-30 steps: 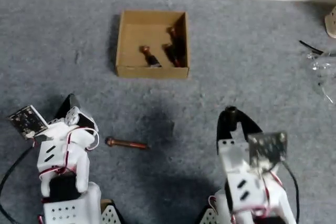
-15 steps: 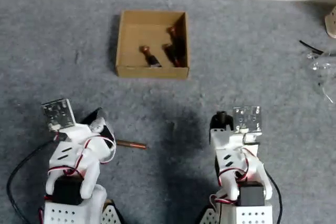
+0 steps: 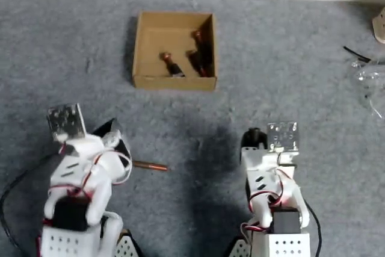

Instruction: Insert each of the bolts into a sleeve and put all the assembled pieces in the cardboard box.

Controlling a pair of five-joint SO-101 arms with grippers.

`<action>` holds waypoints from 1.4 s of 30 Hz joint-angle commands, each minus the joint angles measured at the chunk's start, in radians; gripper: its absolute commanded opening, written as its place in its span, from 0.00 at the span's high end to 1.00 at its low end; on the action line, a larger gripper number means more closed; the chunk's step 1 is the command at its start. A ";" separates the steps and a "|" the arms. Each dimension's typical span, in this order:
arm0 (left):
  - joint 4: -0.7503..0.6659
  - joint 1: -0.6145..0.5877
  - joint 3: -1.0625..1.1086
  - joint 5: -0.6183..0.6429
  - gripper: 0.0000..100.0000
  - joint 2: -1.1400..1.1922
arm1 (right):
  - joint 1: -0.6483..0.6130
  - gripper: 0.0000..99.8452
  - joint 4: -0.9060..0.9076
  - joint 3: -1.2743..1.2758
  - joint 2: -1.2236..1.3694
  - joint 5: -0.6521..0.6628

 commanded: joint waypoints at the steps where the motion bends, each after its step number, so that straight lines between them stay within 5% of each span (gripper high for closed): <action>1: 0.012 0.053 -0.130 -0.003 0.96 0.285 | -0.015 1.00 -0.038 -0.008 -0.018 -0.006; 6: 0.014 0.117 -0.205 0.117 0.92 0.484 | -0.015 1.00 -0.038 -0.007 -0.018 -0.005; 20: 0.199 0.231 -0.150 0.265 0.91 0.496 | -0.015 1.00 -0.038 -0.005 -0.018 -0.005; 42: 0.068 0.263 -0.021 0.397 0.87 0.499 | -0.016 1.00 -0.039 0.019 -0.018 -0.003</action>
